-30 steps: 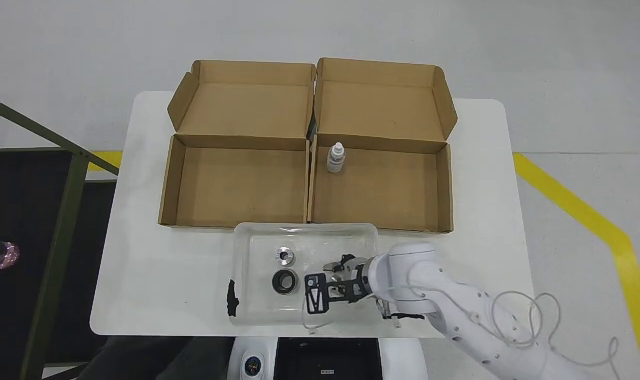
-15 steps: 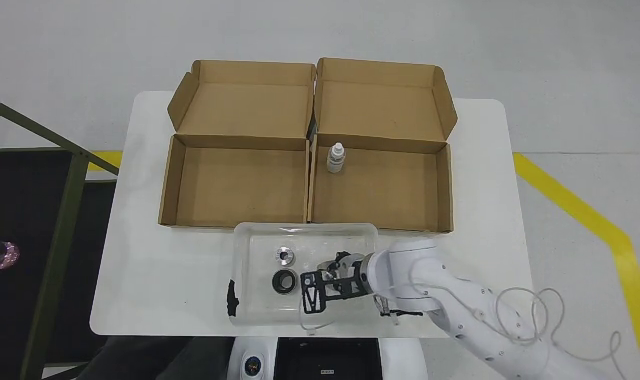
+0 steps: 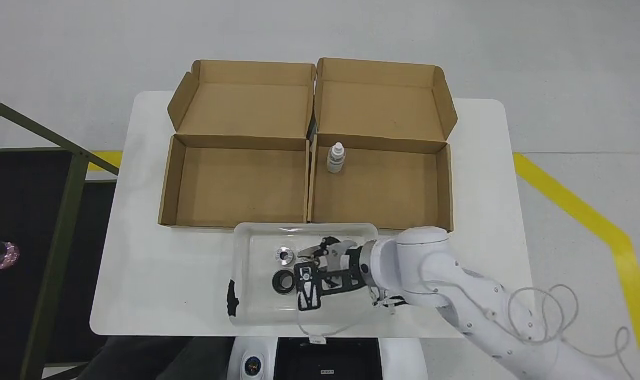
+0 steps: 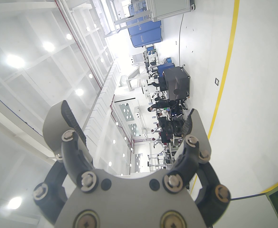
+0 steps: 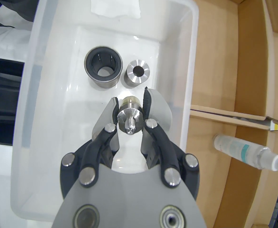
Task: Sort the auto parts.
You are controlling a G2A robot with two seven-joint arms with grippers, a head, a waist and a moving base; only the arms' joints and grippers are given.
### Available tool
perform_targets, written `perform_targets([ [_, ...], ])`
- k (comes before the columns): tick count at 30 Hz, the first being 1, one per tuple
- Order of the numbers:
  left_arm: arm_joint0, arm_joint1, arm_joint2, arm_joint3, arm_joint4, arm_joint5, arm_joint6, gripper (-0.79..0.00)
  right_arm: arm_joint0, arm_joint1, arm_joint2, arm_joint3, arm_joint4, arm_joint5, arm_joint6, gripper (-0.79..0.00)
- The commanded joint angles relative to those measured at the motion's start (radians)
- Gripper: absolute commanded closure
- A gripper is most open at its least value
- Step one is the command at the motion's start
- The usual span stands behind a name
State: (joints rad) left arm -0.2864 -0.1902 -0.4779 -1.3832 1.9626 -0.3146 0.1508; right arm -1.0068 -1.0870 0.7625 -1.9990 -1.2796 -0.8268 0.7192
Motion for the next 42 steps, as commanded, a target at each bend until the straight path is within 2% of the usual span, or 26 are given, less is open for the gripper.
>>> perform_targets([
  [1,0.000,0.000,0.000,0.000,0.000,0.000,0.000,-0.785,0.008,-0.001,0.008,-0.004,0.008,-0.002,-0.035,0.000],
  [14,0.000,0.000,0.000,0.000,0.000,0.000,0.000,-0.785,0.060,-0.013,0.037,0.024,0.013,-0.016,-0.241,0.000],
  [24,0.000,0.000,0.000,0.000,0.000,0.000,0.000,-0.785,0.051,-0.005,0.130,0.041,0.033,0.000,-0.380,0.000],
  [42,0.000,0.000,0.000,0.000,0.000,0.000,0.000,-0.785,0.009,0.009,0.253,0.110,0.120,0.012,-0.481,0.000],
])
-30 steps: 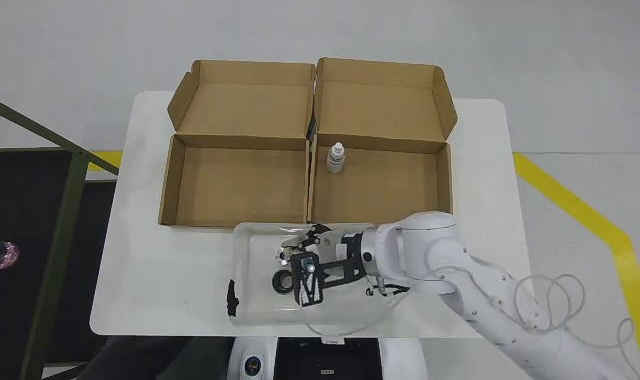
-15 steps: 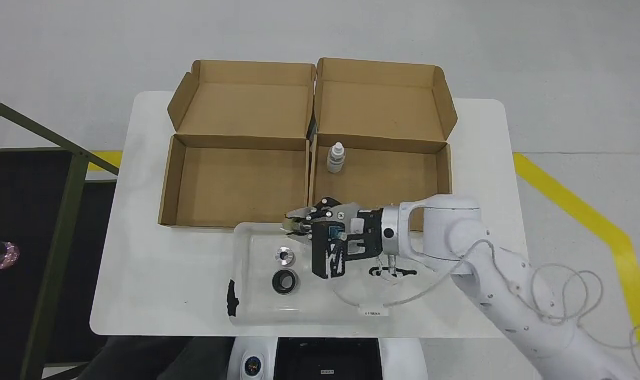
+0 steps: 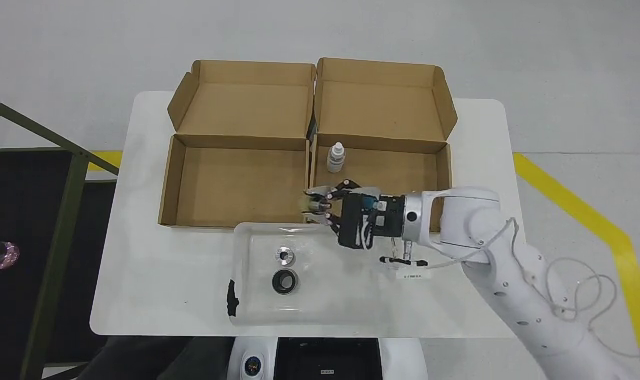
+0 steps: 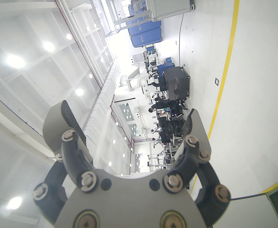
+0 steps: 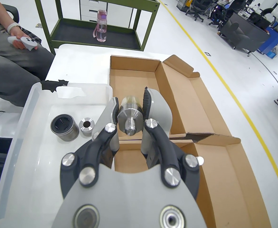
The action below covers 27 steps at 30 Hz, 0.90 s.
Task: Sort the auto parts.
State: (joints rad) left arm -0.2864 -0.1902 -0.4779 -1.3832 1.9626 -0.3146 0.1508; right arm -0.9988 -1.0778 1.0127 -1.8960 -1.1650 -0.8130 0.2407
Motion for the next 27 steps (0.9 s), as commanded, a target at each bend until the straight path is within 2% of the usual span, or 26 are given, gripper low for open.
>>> perform_targets([
  [1,0.000,0.000,0.000,0.000,0.000,0.000,0.000,-0.785,0.003,0.000,0.008,0.018,0.013,-0.002,-0.006,0.000],
  [13,0.000,0.000,0.000,0.000,0.000,0.000,0.000,-0.785,0.043,0.000,0.034,0.164,0.078,-0.018,0.031,0.000],
  [27,0.000,0.000,0.000,0.000,0.000,0.000,0.000,-0.785,0.153,-0.009,-0.024,0.274,0.070,-0.036,0.223,0.000],
])
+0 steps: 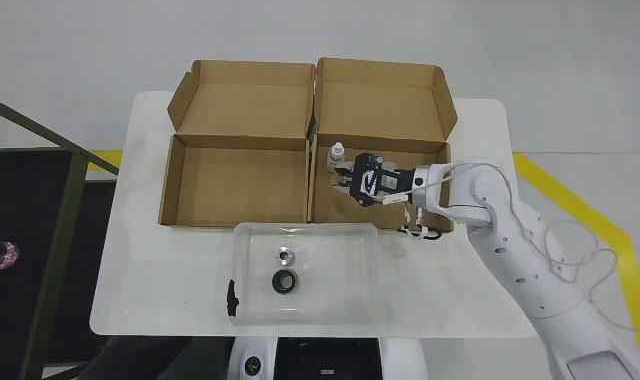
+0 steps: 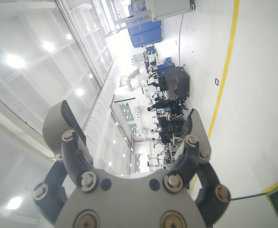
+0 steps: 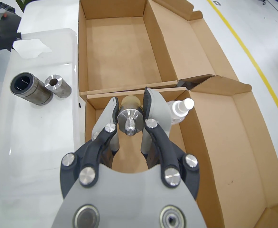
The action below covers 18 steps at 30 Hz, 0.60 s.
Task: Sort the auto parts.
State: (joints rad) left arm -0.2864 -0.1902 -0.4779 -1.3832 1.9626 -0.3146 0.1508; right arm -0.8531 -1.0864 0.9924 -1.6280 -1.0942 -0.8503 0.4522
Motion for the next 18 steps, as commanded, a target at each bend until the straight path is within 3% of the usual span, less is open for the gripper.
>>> perform_targets([
  [1,0.000,0.000,0.000,0.000,0.000,0.000,0.000,-0.785,0.017,-0.002,-0.010,0.017,-0.001,0.001,0.027,0.000],
  [18,0.000,0.000,0.000,0.000,0.000,0.000,0.000,-0.785,0.185,-0.054,-0.189,0.190,0.002,0.033,0.248,0.000],
])
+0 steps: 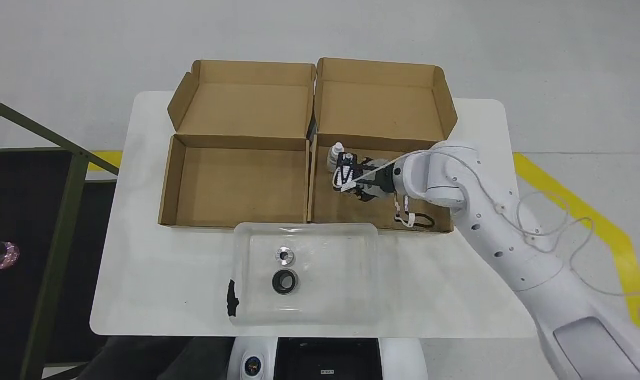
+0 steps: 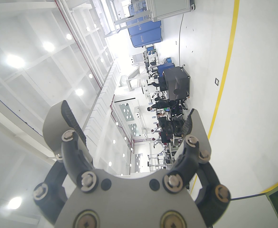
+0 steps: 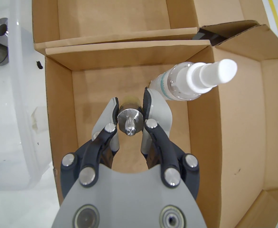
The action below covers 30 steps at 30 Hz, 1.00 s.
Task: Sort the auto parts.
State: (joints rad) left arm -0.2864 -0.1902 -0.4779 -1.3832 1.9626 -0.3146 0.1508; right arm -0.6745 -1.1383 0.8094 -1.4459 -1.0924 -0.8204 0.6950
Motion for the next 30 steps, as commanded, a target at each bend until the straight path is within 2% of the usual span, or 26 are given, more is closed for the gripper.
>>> perform_targets([
  [1,0.000,0.000,0.000,0.000,0.000,0.000,0.000,-0.785,0.016,-0.006,-0.015,0.021,-0.002,0.008,0.012,0.000],
  [14,0.000,0.000,0.000,0.000,0.000,0.000,0.000,-0.785,0.092,-0.049,-0.110,0.150,-0.027,0.048,0.078,-0.015],
  [17,0.000,0.000,0.000,0.000,0.000,0.000,0.000,-0.785,0.099,-0.055,-0.119,0.167,-0.029,0.052,0.077,-0.080],
  [21,0.000,0.000,0.000,0.000,0.000,0.000,0.000,-0.785,0.105,-0.062,-0.129,0.179,-0.033,0.052,0.077,-0.215],
  [25,0.000,0.000,0.000,0.000,0.000,0.000,0.000,-0.785,0.109,-0.066,-0.131,0.179,-0.033,0.050,0.077,-0.277],
  [30,0.000,0.000,0.000,0.000,0.000,0.000,0.000,-0.785,0.104,-0.061,-0.113,0.153,-0.031,0.046,0.082,-0.283],
])
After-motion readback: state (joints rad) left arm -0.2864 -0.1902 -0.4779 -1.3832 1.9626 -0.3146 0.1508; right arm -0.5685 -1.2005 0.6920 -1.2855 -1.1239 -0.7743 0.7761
